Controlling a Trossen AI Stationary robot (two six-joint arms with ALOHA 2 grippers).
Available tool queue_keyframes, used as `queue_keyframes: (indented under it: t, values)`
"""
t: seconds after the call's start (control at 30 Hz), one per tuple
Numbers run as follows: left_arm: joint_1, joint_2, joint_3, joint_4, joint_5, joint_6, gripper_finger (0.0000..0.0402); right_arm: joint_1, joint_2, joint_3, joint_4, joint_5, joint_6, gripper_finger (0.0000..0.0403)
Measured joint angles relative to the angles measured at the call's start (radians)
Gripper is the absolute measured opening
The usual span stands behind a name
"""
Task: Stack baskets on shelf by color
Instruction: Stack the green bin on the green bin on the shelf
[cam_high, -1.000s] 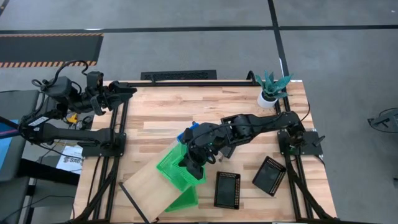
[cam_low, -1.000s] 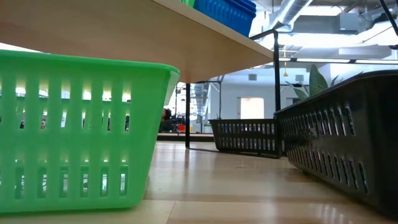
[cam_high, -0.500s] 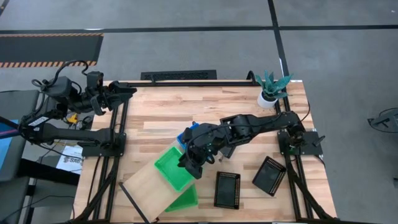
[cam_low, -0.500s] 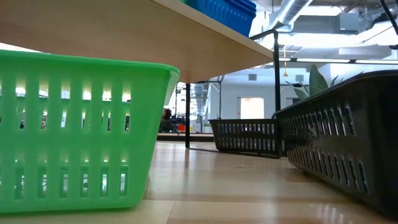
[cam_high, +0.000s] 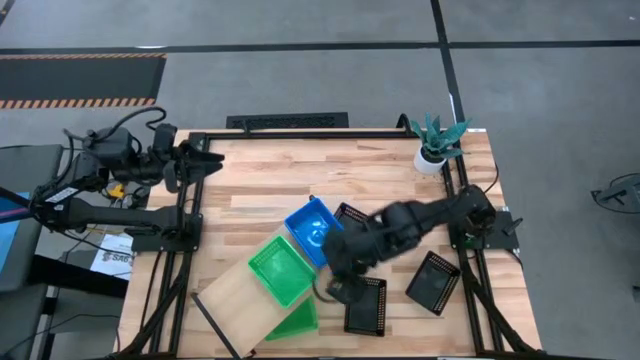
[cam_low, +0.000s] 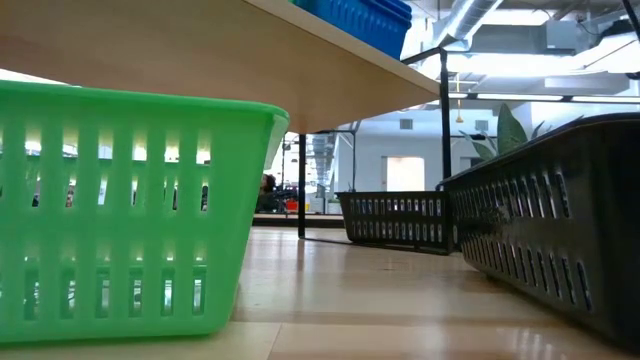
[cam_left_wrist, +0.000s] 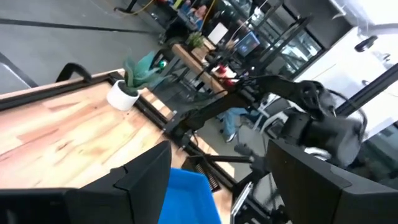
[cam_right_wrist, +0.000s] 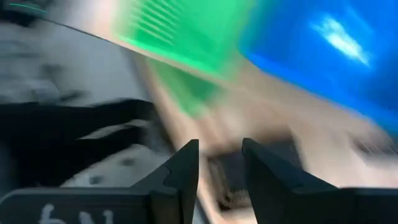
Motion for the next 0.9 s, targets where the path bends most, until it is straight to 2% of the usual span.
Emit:
queue_keyframes:
  t: [0.07, 0.1, 0.2, 0.3, 0.43, 0.53, 0.63, 0.9]
  values:
    - [0.000, 0.000, 0.000, -0.009, 0.000, 0.012, 0.0254, 0.032, 0.002, -0.014, -0.175, 0.081, 0.089, 0.0142]
    - [0.000, 0.000, 0.000, -0.012, 0.001, 0.017, 0.0254, 0.045, 0.004, -0.025, -0.201, 0.122, 0.130, 0.0145]
    - [0.000, 0.000, 0.000, -0.011, 0.006, 0.019, 0.0254, 0.082, -0.053, -0.094, -0.158, 0.187, 0.183, 0.0158]
    - [0.000, 0.000, 0.000, -0.017, 0.008, 0.019, 0.0254, 0.117, -0.139, -0.128, -0.197, 0.218, 0.291, 0.0171]
    - [0.000, 0.000, 0.000, -0.057, 0.010, 0.026, 0.0254, 0.212, -0.204, -0.276, -0.049, 0.329, 0.382, 0.0181]
    - [0.000, 0.000, 0.000, -0.095, 0.011, 0.027, 0.0254, 0.273, -0.202, -0.371, 0.064, 0.327, 0.413, 0.0182]
    - [0.000, 0.000, 0.000, -0.128, 0.009, 0.027, 0.0254, 0.291, -0.146, -0.416, 0.206, 0.320, 0.358, 0.0178]
    - [0.000, 0.000, 0.000, -0.167, -0.003, 0.015, 0.0254, 0.239, 0.087, -0.418, 0.633, 0.136, 0.072, 0.0171]
